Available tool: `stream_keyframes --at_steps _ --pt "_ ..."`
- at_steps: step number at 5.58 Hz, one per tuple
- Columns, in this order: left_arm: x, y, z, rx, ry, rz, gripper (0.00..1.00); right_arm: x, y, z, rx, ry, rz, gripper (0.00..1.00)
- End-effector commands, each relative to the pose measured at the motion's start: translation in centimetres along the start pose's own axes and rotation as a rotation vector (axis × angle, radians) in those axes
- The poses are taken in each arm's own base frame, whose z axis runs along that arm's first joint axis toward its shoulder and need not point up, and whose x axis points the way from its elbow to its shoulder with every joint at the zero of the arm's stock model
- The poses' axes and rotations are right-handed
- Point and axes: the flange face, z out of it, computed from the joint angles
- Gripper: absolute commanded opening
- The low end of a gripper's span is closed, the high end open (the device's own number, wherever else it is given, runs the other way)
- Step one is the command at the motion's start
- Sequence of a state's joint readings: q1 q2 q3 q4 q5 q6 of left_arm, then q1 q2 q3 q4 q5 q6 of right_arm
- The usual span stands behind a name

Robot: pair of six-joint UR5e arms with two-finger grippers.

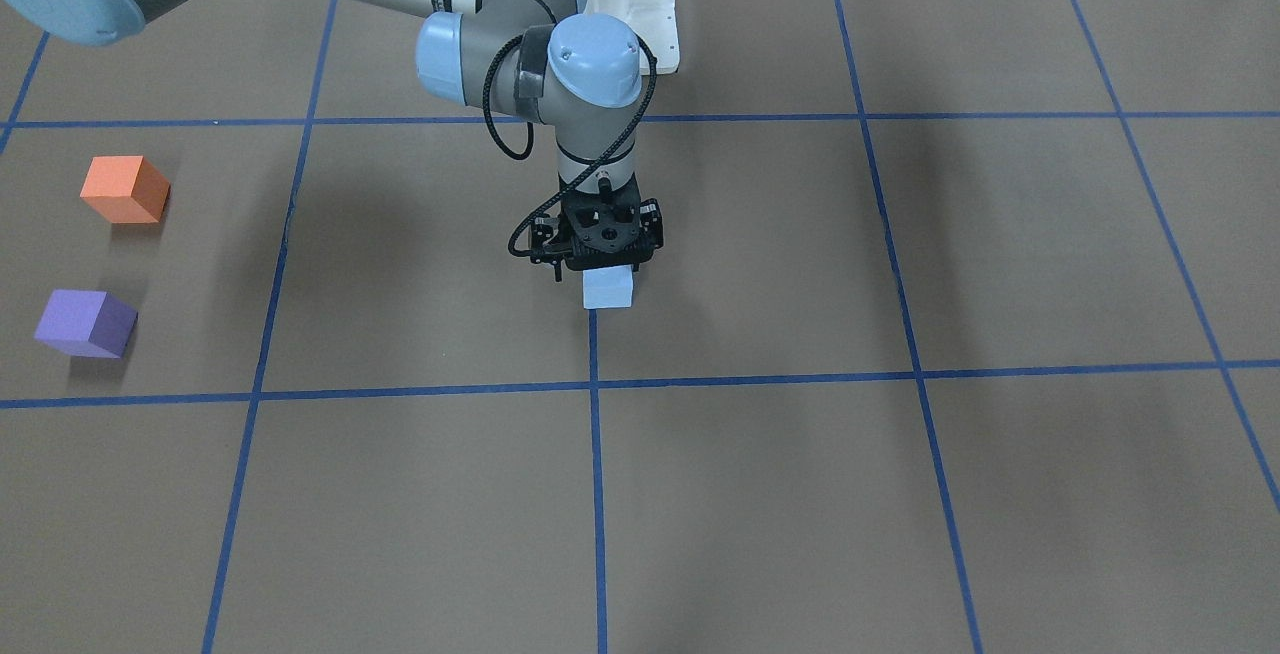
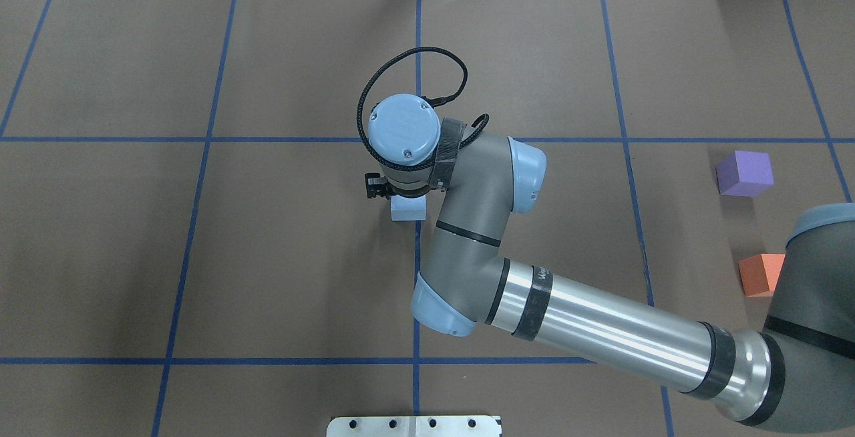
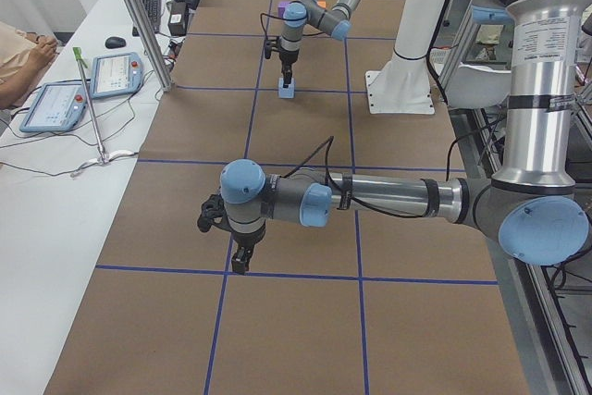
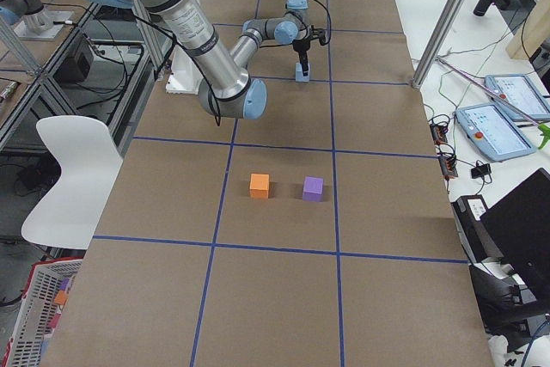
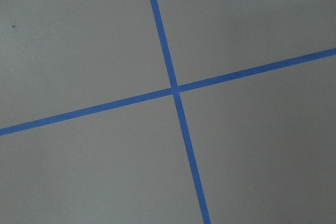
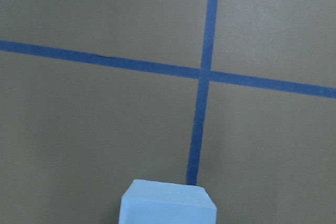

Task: Place blue block between orange and purple blocks
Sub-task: 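Carry the light-blue cube with the right gripper toward the purple cube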

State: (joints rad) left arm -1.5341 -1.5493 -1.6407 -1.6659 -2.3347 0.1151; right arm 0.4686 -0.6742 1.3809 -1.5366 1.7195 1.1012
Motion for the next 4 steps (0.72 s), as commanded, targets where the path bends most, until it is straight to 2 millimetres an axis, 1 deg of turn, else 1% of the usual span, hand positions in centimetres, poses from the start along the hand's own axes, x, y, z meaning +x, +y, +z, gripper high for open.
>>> stream_keyframes --at_steps 1,2,3,4 --pt "0.0 0.0 0.0 0.0 0.002 -0.001 1.0 -0.3 0.7 1.4 -0.005 0.023 0.008 0.92" --pt "0.0 0.0 0.0 -0.001 0.002 -0.001 1.0 -0.3 0.8 1.4 -0.007 0.02 0.008 0.71" --pt "0.0 0.0 0.0 -0.001 0.0 -0.001 1.0 -0.8 0.7 0.9 0.006 -0.009 0.005 0.21" --pt "0.0 0.0 0.0 -0.001 0.0 -0.001 1.0 -1.0 0.6 0.2 0.014 -0.045 -0.015 0.05"
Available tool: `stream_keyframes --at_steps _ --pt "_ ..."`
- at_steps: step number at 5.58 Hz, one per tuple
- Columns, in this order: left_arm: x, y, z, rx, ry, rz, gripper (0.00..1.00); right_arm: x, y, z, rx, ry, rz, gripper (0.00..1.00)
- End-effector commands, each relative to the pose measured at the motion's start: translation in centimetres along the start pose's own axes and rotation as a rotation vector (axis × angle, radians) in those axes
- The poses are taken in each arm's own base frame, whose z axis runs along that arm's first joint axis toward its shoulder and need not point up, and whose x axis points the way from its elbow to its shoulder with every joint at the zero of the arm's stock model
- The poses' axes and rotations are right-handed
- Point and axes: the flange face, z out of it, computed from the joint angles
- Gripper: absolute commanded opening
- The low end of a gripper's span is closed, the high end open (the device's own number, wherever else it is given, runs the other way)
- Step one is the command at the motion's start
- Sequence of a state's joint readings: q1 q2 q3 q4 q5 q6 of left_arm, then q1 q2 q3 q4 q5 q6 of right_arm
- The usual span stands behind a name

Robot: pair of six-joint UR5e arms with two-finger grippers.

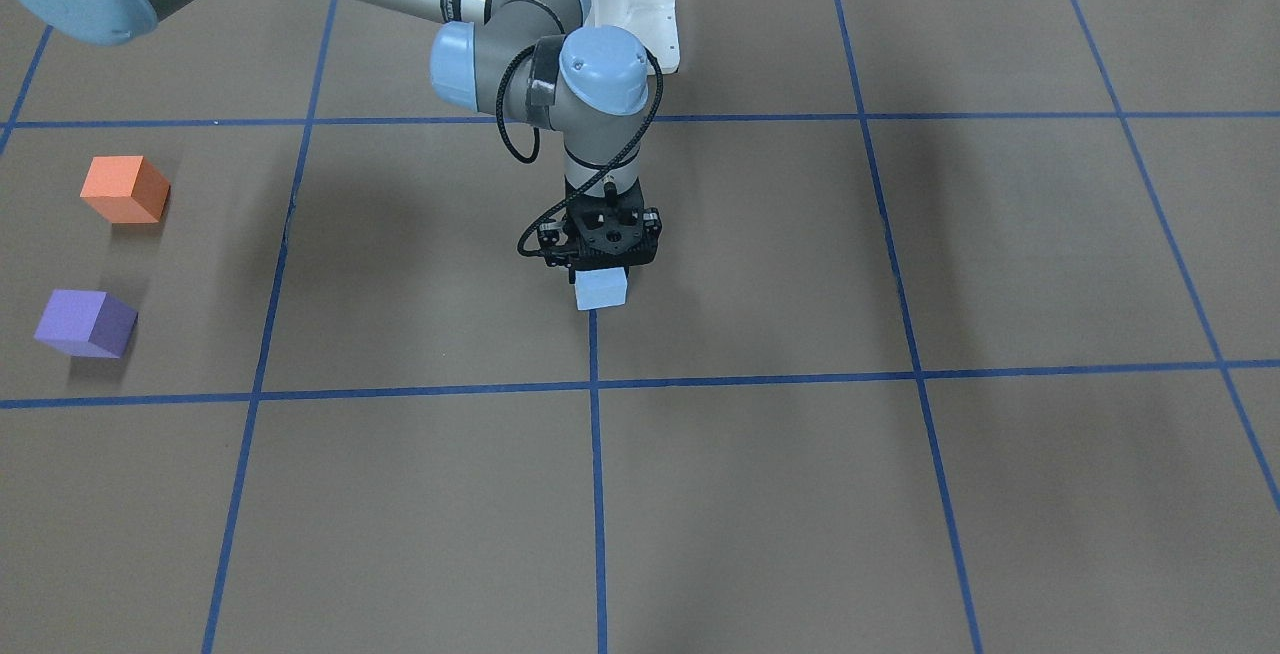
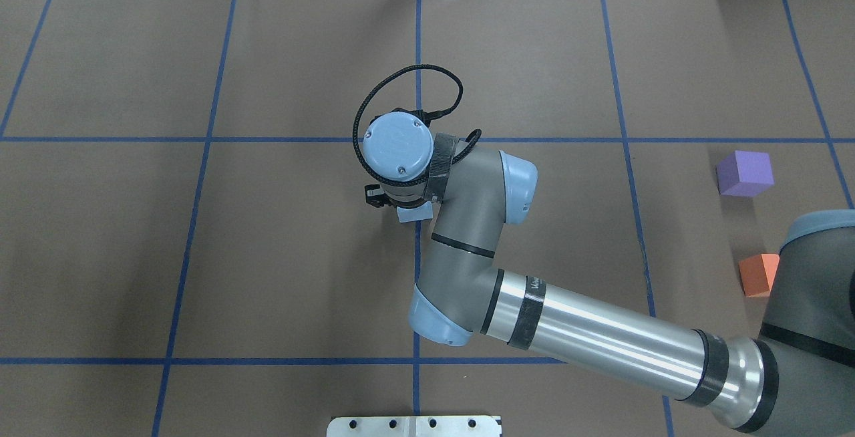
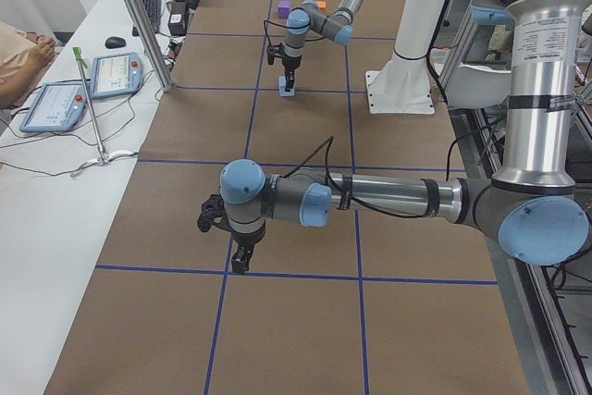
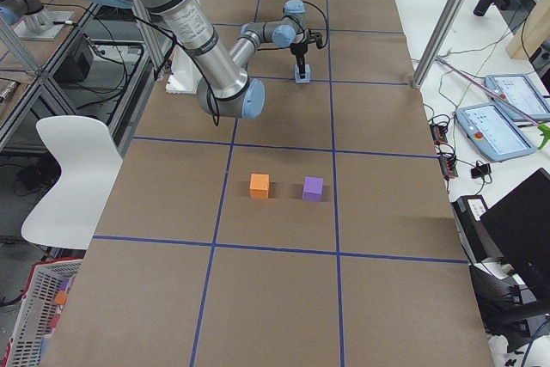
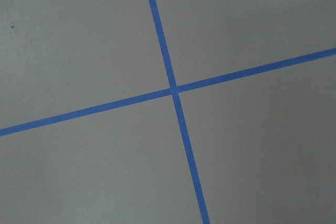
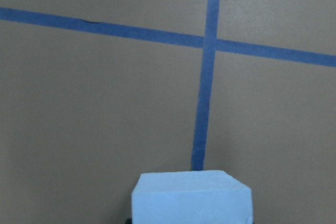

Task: Place blue block between orange and purple blocks
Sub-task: 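Carry the light-blue cube with the right gripper toward the purple cube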

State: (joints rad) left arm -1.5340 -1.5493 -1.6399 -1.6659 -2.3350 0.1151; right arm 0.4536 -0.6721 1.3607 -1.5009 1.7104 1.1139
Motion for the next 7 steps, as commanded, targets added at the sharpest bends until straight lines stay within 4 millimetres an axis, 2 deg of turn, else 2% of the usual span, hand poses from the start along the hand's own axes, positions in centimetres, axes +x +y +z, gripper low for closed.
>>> stream_keyframes --at_steps 1,2,3,5,6,7 --pt "0.0 0.0 0.0 0.0 0.001 0.0 1.0 0.8 -0.5 -2.2 0.011 -0.06 -0.027 0.05" --pt "-0.2 0.3 0.1 -0.003 0.0 -0.005 1.0 6.7 -0.6 -4.2 0.01 -0.095 -0.033 0.05" --pt "-0.6 1.3 0.6 -0.015 0.001 -0.023 1.0 14.3 -0.9 -7.2 0.014 -0.127 -0.068 0.05" --pt "-0.9 1.6 1.0 -0.027 0.001 -0.058 1.0 32.2 -6.6 -14.8 -0.008 -0.179 -0.008 0.05" --pt "-1.0 2.2 1.2 -0.03 0.002 -0.063 1.0 39.3 -4.6 -14.3 -0.029 -0.137 0.021 0.04" --pt "-0.9 2.0 1.1 -0.029 0.003 -0.06 1.0 47.0 -1.6 -13.6 -0.055 -0.091 0.013 0.01"
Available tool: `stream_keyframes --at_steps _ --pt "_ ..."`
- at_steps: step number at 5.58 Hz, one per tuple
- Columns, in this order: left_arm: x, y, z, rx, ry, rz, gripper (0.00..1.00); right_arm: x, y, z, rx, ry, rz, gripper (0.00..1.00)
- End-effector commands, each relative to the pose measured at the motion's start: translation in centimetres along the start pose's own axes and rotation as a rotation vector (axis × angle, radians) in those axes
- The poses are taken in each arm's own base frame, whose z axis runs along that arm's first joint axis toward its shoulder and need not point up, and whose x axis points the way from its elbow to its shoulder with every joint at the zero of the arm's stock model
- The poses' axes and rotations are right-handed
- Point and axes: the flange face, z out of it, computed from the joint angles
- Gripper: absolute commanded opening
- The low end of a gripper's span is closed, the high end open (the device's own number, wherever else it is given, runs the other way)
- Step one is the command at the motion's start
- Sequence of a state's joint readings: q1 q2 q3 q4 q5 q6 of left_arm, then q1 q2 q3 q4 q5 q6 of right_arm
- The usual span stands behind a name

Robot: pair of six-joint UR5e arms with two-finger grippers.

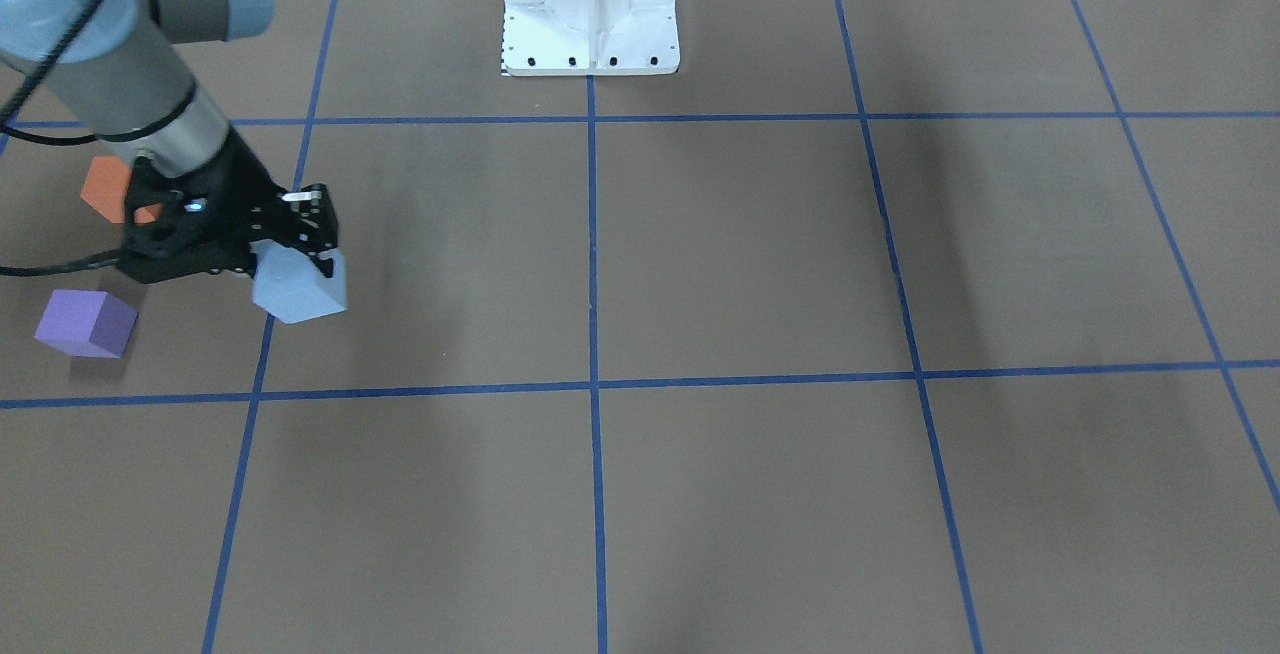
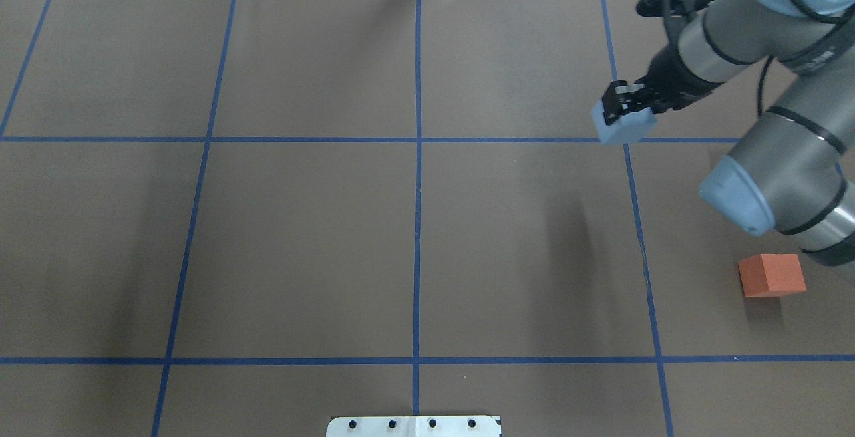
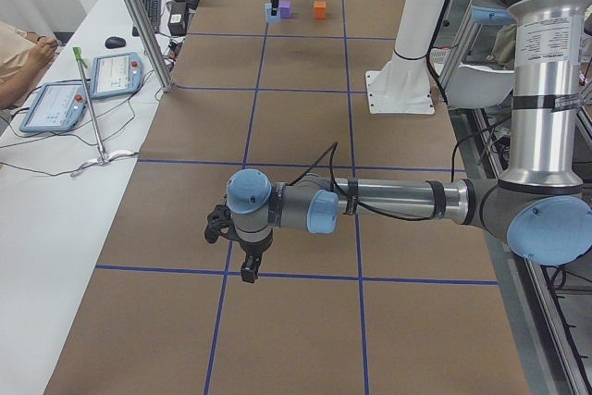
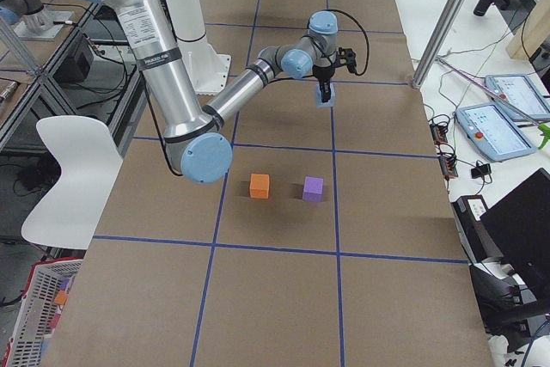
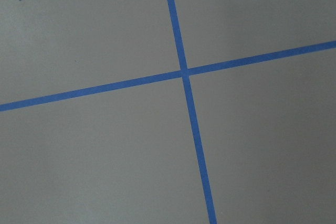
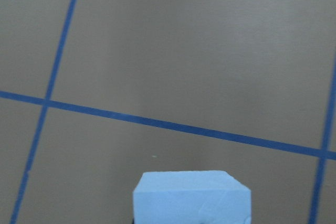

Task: Place blue block between orange and purple blocks
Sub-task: 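Carry the light-blue cube with the right gripper toward the purple cube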

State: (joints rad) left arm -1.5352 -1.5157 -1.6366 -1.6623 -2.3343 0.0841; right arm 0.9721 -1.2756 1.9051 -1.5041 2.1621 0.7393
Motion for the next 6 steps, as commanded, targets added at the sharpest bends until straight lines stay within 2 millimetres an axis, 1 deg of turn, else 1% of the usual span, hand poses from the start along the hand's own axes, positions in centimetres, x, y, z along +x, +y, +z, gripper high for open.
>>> stream_keyframes --at_steps 1,2,3,4,5,6 --pt "0.2 -0.1 0.0 0.002 0.001 0.004 1.0 13.4 6.2 -0.2 -0.062 0.07 0.0 0.02" --pt "0.3 -0.3 -0.2 0.005 0.0 0.007 1.0 17.2 9.8 1.0 -0.062 0.073 0.016 0.02" --pt "0.5 -0.4 -0.3 0.009 0.001 0.011 1.0 19.3 11.9 1.5 -0.029 0.062 0.069 0.02" --pt "0.6 -0.4 -0.3 0.009 0.006 0.013 1.0 20.1 13.5 1.8 -0.007 0.057 0.111 0.0" --pt "0.8 -0.4 -0.2 0.011 0.041 0.01 1.0 20.4 14.4 2.7 -0.008 0.052 0.111 0.0" --pt "0.8 -0.3 -0.3 0.011 0.043 0.01 1.0 19.8 15.0 5.2 -0.007 0.117 0.113 0.0"
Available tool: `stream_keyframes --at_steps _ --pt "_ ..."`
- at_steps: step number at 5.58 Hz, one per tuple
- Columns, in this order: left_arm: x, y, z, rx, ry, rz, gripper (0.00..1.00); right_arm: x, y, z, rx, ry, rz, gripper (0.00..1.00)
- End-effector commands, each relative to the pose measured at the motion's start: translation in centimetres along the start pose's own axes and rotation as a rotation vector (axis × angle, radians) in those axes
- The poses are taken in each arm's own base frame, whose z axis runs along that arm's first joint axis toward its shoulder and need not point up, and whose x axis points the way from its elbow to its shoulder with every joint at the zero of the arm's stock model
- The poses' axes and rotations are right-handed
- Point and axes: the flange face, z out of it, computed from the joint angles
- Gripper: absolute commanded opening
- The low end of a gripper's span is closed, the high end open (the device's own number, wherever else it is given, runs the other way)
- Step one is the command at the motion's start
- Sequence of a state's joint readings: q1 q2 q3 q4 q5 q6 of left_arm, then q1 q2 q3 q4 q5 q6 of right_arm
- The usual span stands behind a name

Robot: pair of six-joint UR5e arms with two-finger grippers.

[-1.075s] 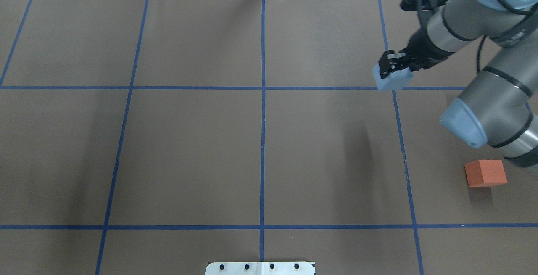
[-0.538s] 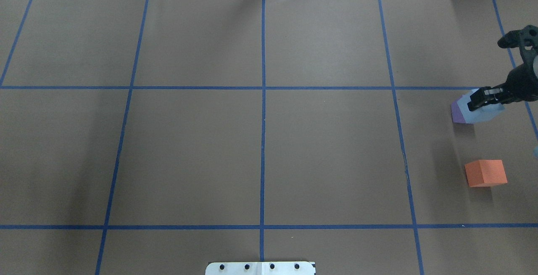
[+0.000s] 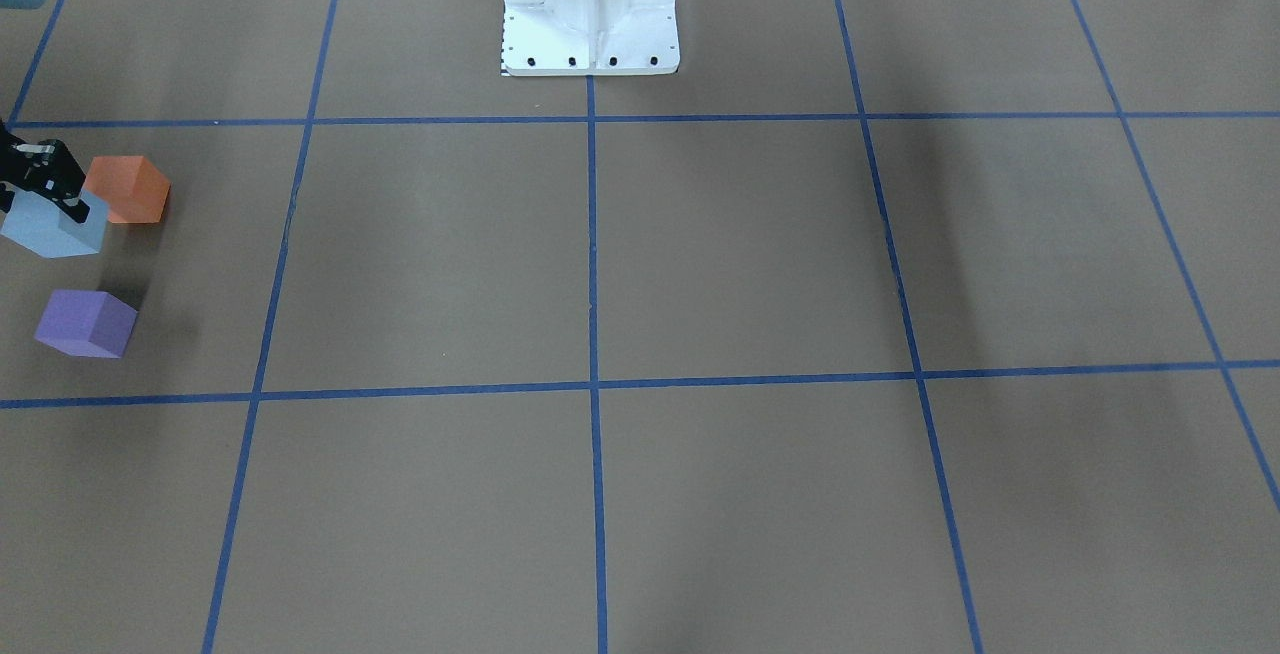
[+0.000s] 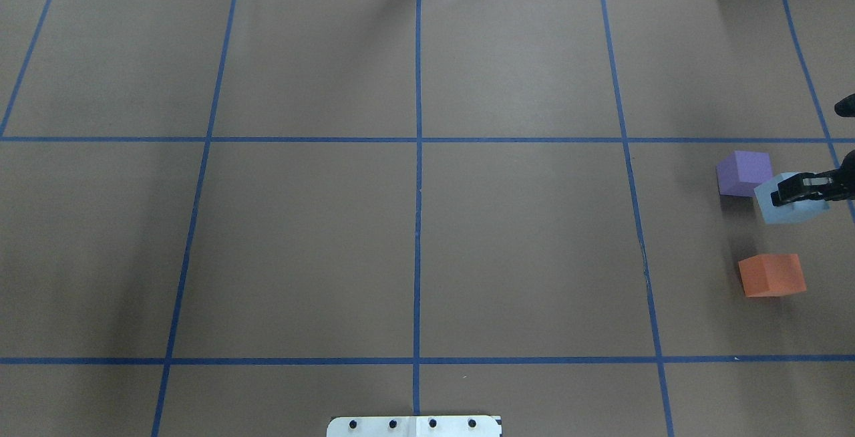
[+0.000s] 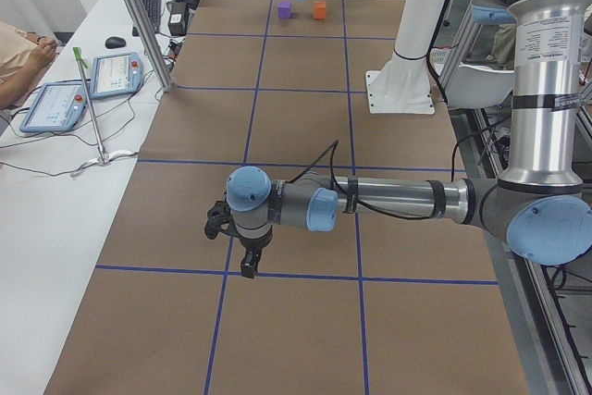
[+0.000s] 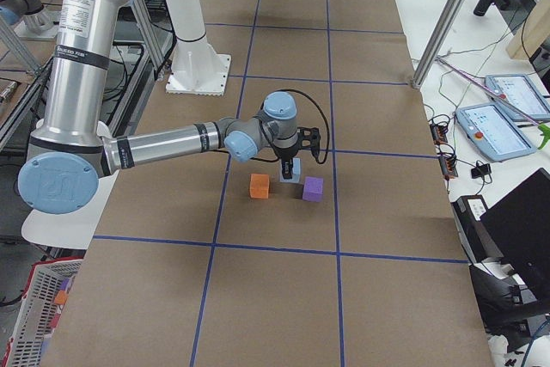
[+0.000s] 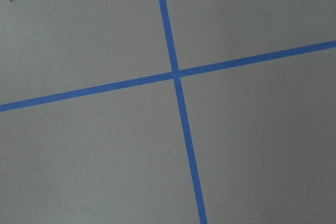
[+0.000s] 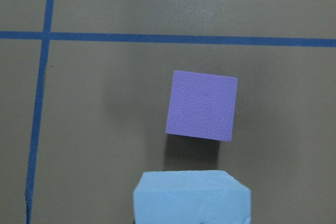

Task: Place blue block between orange and purple blocks
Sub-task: 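Lower the light-blue cube between the purple and orange cubes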

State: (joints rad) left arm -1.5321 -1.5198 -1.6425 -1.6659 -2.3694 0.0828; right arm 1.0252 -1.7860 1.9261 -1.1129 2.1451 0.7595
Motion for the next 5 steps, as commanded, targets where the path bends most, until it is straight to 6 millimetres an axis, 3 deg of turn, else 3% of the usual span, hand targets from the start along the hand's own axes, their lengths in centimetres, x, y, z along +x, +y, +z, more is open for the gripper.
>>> stream_keyframes --at_steps 1,3,4,5 --pt "0.0 0.1 0.1 0.0 0.01 0.0 1.0 -1.0 1.3 3.4 0.027 0.051 0.026 0.0" --pt "0.0 0.1 0.1 0.0 0.01 0.0 1.0 0.9 2.5 7.7 0.026 0.059 -0.009 0.0" --pt "0.0 0.1 0.1 0.0 0.01 0.0 1.0 1.0 2.6 8.3 0.023 0.069 -0.014 0.02" --pt "0.0 0.1 0.1 0.0 0.01 0.0 1.0 0.6 2.7 8.3 0.02 0.064 -0.022 0.47"
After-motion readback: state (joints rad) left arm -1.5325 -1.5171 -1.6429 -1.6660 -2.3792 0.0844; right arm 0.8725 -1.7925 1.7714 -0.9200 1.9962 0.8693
